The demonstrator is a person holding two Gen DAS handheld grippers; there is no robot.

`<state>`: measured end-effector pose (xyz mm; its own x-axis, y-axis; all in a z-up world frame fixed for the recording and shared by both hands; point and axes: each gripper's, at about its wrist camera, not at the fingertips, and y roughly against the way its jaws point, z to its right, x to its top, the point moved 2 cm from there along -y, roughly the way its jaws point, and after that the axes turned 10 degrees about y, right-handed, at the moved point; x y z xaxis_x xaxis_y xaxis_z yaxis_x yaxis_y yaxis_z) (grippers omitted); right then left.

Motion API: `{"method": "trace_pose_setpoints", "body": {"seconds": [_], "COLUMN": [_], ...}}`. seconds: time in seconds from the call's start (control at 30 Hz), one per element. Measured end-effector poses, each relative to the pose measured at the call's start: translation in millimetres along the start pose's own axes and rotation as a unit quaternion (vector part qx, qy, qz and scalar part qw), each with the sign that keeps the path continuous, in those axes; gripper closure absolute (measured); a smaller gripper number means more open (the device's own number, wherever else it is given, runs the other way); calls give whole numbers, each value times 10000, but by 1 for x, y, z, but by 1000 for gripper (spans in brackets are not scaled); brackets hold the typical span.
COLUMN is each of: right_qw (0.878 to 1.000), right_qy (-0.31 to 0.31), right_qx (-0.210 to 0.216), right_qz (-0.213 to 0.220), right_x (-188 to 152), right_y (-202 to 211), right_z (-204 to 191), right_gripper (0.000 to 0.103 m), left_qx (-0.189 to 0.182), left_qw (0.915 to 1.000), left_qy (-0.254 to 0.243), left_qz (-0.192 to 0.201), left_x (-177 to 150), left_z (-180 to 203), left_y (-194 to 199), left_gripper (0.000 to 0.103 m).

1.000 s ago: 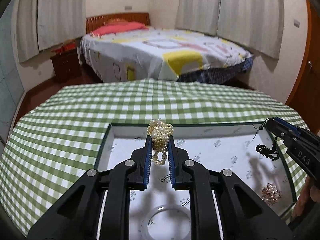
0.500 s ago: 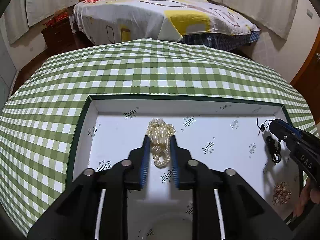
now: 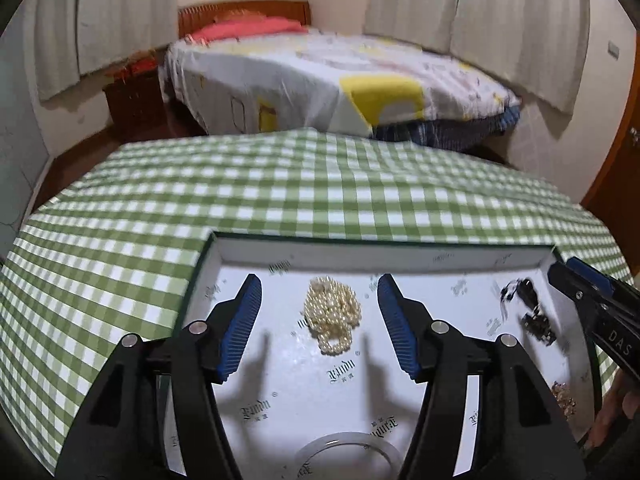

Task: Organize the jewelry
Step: 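Lower the black tassel into the box and open right gripper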

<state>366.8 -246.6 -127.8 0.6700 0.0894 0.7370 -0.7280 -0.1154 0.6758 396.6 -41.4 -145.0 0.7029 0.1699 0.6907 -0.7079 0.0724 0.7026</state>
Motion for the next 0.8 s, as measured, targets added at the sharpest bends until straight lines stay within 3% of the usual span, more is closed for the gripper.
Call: {"method": "trace_pose_setpoints", "body": {"seconds": [0.4,0.8], "right_qw": [9961,9961], "right_qy": [261,294], "right_qx": [-269,-439], "right_qz": [794,709], "right_x": [-15,-76], "right_y": [76,112], "right_z": [-9,-20], "right_gripper": [66,66], "left_qx": [-64,42], "left_qw": [9919,9918], "left_qy": [4,308], "left_qz": [1272,1237], "left_x": [-14,-69], "left_z": [-8,-36], "left_y": [93,138], "left_gripper": [39,39]}}
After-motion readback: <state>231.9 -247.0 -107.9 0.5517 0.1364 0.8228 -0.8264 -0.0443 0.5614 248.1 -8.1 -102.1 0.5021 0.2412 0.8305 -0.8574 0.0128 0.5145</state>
